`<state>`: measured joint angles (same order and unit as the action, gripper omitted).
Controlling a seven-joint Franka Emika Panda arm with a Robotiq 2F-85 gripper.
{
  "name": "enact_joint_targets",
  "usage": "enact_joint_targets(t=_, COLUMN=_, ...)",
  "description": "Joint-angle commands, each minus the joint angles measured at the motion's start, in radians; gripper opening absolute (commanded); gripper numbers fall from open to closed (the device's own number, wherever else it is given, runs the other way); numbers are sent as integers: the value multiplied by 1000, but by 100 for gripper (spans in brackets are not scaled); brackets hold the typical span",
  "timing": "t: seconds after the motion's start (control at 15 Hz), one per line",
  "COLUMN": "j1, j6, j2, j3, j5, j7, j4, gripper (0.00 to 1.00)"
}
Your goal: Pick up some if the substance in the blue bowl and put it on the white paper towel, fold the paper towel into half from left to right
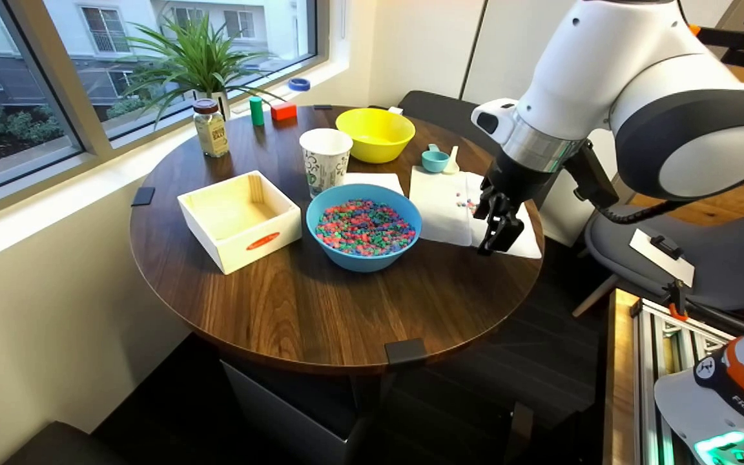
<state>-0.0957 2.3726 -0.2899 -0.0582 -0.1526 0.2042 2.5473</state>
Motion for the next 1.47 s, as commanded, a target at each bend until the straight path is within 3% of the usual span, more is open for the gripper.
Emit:
enact_joint_targets(t=0.0, j1=10, j6=-3, j2=28, j3=-1, j5=-18, j7=0, j4=-5, gripper=100)
enact_joint_targets(t=0.2, j1=16, j6=-2, j2=42, j3=1, j5=-26, j7=-1, j4=-8, gripper=92)
enact_joint_targets(t=0.33, j1=25, j6=1, j2=47, j3=3, j5=-37, j7=-7, j4=-10, gripper=83)
enact_joint_targets(t=0.47, j1=30, j6=6, j2=51, j3=6, j5=-37, j7=-3, j4=-12, gripper=66)
enact_joint_targets(t=0.6, j1=32, j6=8, j2=55, j3=8, j5=-37, j7=-2, j4=-16, gripper=59)
enact_joint_targets(t=0.67, j1=34, j6=8, j2=56, j3=7, j5=-37, j7=-2, j4=-17, gripper=50)
enact_joint_targets(t=0.87, j1=36, j6=9, j2=62, j3=9, j5=-36, j7=-1, j4=-20, gripper=41)
enact_joint_targets(t=1.2, j1=36, j6=10, j2=69, j3=11, j5=-33, j7=2, j4=-27, gripper=48)
enact_joint_targets(t=1.4, j1=32, j6=9, j2=73, j3=9, j5=-28, j7=6, j4=-34, gripper=65)
